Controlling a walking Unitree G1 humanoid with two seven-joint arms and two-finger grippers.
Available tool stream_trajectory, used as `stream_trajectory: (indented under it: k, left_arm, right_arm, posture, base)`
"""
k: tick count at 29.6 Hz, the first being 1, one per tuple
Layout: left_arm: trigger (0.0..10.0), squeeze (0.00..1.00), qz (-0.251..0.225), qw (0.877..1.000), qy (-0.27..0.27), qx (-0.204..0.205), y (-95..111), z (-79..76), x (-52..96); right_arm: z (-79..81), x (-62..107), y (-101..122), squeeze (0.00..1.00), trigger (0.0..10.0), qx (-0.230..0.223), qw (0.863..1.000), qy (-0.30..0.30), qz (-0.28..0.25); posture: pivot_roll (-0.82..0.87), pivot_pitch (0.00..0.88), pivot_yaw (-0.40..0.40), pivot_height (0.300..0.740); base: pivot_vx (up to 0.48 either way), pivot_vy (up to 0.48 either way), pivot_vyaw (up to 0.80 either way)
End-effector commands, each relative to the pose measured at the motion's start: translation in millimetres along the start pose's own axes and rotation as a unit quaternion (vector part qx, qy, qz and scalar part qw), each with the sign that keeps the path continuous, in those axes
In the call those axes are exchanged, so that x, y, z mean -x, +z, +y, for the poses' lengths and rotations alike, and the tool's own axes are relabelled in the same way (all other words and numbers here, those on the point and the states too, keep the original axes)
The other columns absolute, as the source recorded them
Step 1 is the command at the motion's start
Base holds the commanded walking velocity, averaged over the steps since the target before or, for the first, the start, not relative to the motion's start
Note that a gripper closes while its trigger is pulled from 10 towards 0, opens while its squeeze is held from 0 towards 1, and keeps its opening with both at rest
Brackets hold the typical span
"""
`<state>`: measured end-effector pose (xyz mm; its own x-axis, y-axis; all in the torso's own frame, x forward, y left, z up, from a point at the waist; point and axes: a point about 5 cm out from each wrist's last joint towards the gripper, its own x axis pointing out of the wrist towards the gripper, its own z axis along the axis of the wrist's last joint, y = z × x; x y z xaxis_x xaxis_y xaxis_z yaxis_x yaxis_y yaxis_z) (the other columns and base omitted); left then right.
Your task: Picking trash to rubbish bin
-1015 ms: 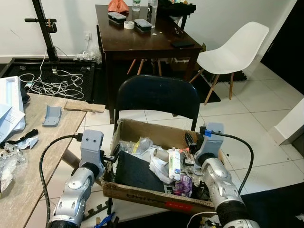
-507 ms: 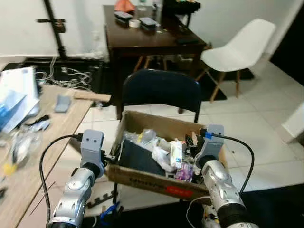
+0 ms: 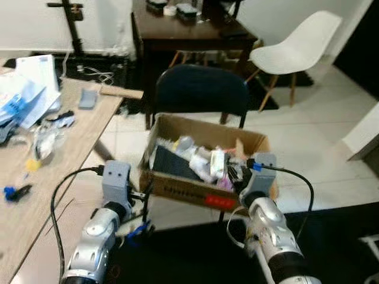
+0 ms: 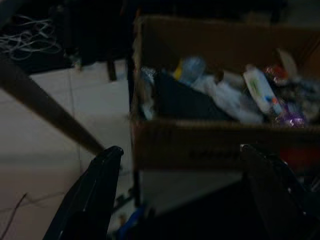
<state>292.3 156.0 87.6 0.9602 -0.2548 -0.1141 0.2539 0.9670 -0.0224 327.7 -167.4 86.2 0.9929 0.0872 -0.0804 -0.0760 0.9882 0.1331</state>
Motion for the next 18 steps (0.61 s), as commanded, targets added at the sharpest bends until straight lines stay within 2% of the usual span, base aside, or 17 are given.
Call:
stream_trajectory:
  k: [1,6,18]
  left_arm:
    - [10.0,0.0,0.008,1.0,-0.009,0.002,-2.9,-4.2,-0.6]
    - [10.0,0.0,0.008,1.0,-0.011,-0.002,-2.1,-3.6,-1.3]
    - [10.0,0.0,0.011,0.999,-0.03,-0.024,-1.9,-6.8,-2.7]
  right_arm:
    - [-4.6,2.1,-2.4,0.0,10.0,-0.001,1.0,-0.008,0.006]
    - [-2.3,0.7,-2.8,0.0,10.0,-0.003,1.0,-0.004,0.008]
    - [-1.1,-0.4,-3.3,0.0,10.0,-0.006,1.0,-0.005,0.008]
  posture:
    - [0.04,0.115,-0.059,0.74]
    - [0.05,0.103,-0.059,0.74]
    - [0.05,0.084,-0.048,0.74]
  base:
    - [-0.3,0.0,0.0]
    - [-0.292,0.0,0.0]
    - [0.0,0.0,0.0]
